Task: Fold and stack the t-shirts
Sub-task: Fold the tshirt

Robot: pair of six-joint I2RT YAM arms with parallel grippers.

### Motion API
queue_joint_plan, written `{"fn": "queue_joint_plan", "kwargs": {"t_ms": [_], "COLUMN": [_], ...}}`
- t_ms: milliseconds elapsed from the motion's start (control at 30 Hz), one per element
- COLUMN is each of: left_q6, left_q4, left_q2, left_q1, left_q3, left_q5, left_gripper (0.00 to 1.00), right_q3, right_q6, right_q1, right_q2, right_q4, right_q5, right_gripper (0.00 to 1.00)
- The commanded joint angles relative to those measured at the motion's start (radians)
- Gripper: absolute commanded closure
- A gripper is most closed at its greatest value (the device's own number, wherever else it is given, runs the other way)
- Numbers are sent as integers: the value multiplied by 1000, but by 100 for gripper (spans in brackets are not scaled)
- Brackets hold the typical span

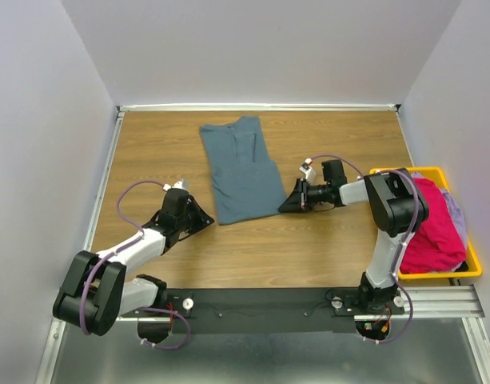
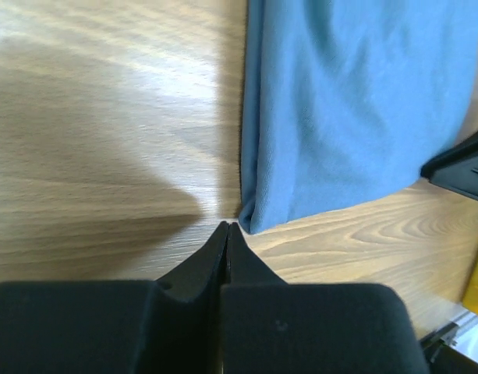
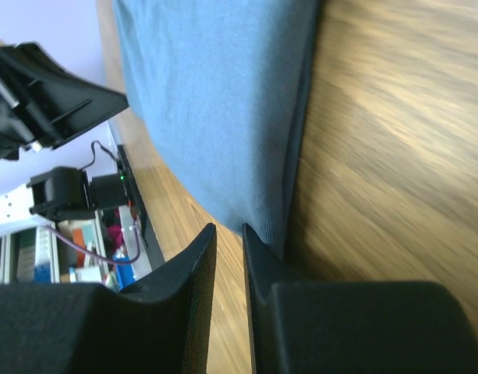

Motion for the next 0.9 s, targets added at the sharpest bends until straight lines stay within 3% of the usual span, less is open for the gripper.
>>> {"fn": "queue_joint_plan", "kwargs": {"t_ms": [0,67,133,267,367,567,833,867], "left_q6": [-3,-4,-6,37,81,103,37,28], "left_q4": [86,132,207,287,309,358,385,385], "left_q2": [-46,-68,-63,58,270,509,701,708], "left_q1": [-5,-14,-19,-20,-13,61,142,142], "left_q3": [4,10,21,120,284,433,516,518], "left_q5": [72,75,89,79,65,88,151,149], "left_gripper": [86,70,62,60,68,90,93,98], "right_q3": [-8,6,27,136,280,525,745,748], "right_q6": [-54,-48,-31,7,35,84,131,140], "right_q1": [-27,-27,-27,-24,-16,4,2,-1], "right_q2": [-70,-122,-177,-153,-73,156,454,471], "right_q4": [-82,-96,-97,-96,-93,-77,-74,-73], "right_q5": [84,90,91,87,94,94,148,168], "right_gripper": [73,72,71,66,65,65,65,65]}}
